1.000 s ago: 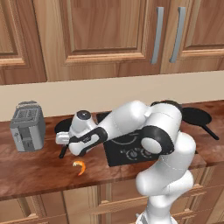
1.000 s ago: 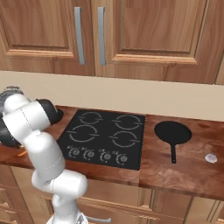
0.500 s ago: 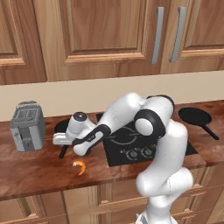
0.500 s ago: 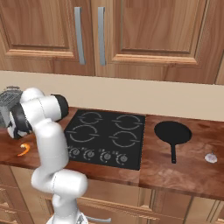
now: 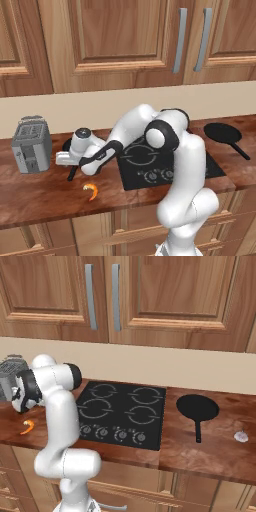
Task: Place both pans onto different burners. Then place the garlic and the shrimp on different pans.
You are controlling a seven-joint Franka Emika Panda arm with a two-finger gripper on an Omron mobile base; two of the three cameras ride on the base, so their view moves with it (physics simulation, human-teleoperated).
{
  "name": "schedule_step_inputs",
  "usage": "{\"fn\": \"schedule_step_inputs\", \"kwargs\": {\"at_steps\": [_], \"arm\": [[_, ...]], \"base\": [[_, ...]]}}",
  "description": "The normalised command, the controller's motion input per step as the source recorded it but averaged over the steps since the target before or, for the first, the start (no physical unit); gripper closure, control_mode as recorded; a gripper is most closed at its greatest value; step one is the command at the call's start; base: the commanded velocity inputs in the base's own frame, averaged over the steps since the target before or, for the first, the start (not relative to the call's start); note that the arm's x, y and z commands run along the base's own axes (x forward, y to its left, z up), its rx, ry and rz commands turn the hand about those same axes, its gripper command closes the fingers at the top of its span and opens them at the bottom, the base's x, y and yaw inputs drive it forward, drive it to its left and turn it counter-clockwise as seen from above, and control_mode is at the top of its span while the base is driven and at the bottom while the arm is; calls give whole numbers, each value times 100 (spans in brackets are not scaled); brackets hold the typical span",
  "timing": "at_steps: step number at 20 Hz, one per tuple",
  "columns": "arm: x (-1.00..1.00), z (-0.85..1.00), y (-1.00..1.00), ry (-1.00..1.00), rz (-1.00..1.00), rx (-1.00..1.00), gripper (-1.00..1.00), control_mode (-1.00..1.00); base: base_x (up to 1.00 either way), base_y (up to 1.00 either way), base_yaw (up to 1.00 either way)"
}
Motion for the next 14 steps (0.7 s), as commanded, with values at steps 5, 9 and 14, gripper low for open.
{"fn": "schedule_step_inputs", "kwargs": {"at_steps": [5, 9, 14], "arm": [[24, -26, 17, 3, 0, 0, 100, -100], [18, -31, 9, 4, 0, -1, 100, -100], [0, -34, -3, 0, -1, -3, 100, -100]], "base": [[0, 0, 0], [0, 0, 0], [0, 0, 0]]}}
